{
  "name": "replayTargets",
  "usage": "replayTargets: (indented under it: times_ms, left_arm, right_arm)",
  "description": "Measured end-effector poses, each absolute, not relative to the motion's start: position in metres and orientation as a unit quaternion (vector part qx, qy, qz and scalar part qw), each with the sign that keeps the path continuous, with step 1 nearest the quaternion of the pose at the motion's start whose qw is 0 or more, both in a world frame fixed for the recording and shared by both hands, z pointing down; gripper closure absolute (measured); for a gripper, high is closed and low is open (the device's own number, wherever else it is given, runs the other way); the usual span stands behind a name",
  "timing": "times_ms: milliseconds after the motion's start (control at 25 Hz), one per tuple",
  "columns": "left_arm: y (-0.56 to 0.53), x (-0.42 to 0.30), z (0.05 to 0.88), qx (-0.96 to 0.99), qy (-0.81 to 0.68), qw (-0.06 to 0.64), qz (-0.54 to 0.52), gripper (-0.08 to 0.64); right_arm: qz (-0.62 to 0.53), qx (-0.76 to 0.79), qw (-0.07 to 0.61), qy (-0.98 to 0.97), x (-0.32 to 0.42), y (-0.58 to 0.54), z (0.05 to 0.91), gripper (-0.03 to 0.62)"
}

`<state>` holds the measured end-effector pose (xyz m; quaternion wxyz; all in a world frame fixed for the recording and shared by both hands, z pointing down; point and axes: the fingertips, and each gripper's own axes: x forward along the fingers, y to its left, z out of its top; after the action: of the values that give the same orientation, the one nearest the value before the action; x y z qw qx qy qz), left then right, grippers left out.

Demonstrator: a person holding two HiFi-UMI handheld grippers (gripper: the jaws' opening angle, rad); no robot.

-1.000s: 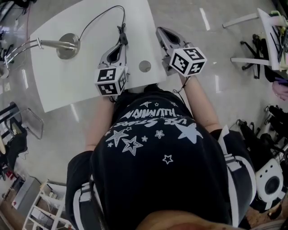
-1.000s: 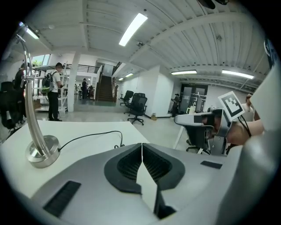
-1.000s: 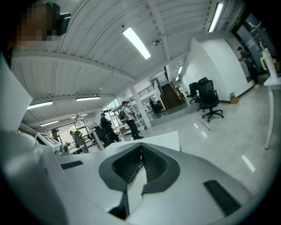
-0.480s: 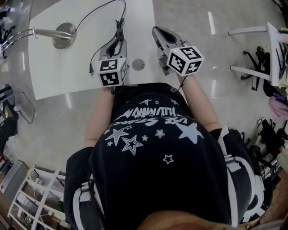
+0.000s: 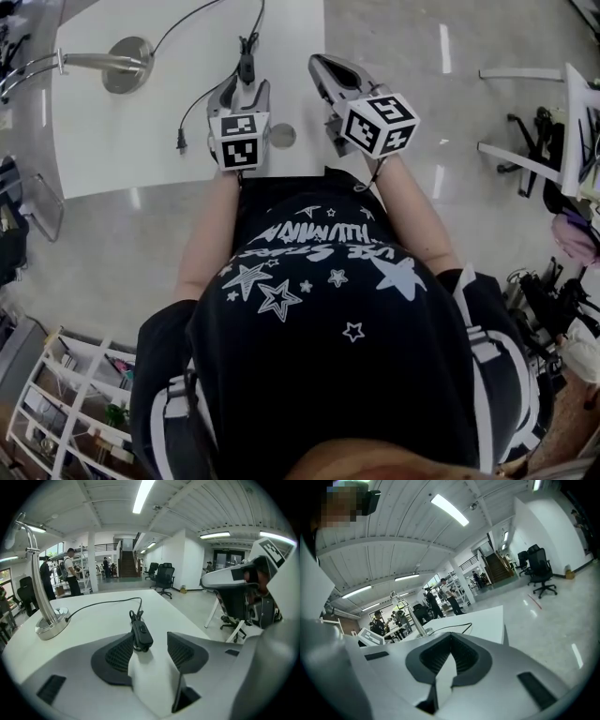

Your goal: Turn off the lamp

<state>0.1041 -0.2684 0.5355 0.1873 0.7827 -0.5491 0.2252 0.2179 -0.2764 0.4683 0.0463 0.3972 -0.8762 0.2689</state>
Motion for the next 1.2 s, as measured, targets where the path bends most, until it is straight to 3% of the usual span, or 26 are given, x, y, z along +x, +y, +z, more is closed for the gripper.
replayTargets:
  times_ms: [800,920,1200]
  left_arm:
    - [-0.285,0.099,0.569,0.759,-0.547,0.212,0.281,0.341]
    - [-0.289,0.098,0.566,0.758,-0.551,0.208,0.281,0.398]
    - [-0.287,0.093,0.561,0.762,-0.544,0.220,0.273,0.411]
  right_arm:
    - [0.279,0.349,0.081,-0.891,0.191,-0.293,0.488,0.586]
    - [0.279,0.339,0.093,-0.893,0.186,-0.298,0.492,0.586]
    - [0.277,0.292,0.124,-0.907,0.155,-0.302,0.502,0.586]
